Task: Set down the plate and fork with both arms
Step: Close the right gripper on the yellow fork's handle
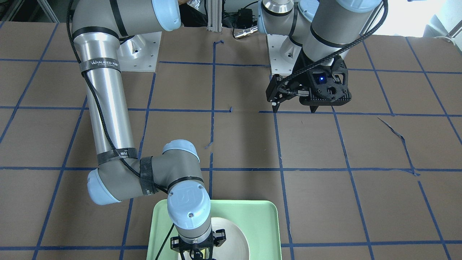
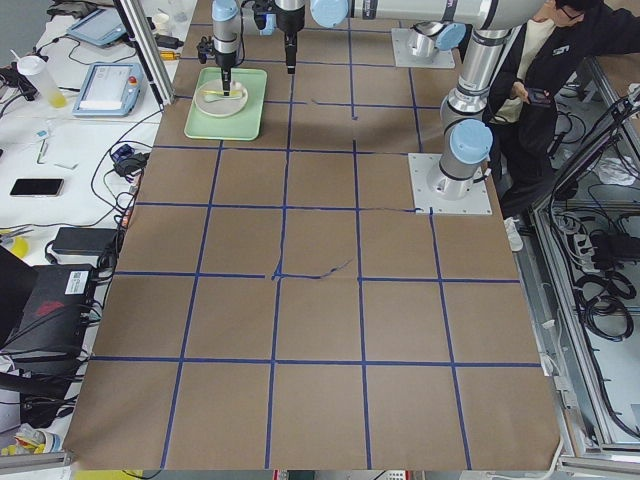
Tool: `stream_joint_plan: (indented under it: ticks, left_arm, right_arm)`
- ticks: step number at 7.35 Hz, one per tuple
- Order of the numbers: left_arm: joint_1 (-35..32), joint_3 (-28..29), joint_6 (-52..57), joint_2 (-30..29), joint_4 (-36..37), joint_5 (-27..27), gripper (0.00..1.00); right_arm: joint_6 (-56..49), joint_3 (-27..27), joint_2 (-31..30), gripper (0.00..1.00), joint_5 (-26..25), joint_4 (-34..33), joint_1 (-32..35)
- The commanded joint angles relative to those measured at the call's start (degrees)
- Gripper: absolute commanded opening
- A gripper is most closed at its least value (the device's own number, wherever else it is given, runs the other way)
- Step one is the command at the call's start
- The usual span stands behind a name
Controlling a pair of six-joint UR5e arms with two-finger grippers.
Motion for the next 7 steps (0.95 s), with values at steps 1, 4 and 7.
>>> stream_joint_plan:
  ticks: [1,4,7]
  left_arm:
    - [0.00,-0.06,0.00,0.08,0.34,0.00,1.00]
    - [0.00,-0.06,0.09,0.00,0.52,0.00,1.00]
    - [0.35,-0.15,0.09,-0.09,0.52,-0.09,1.00]
  right_arm:
    - [-0.77,0.21,0.13,0.54,-0.07,0.00,-0.31]
    - [-0.69,1.09,0.30,0.52,0.20,0.00,-0.67]
    - [0.11,1.00,-0.14,0.52,0.81,0.09,-0.67]
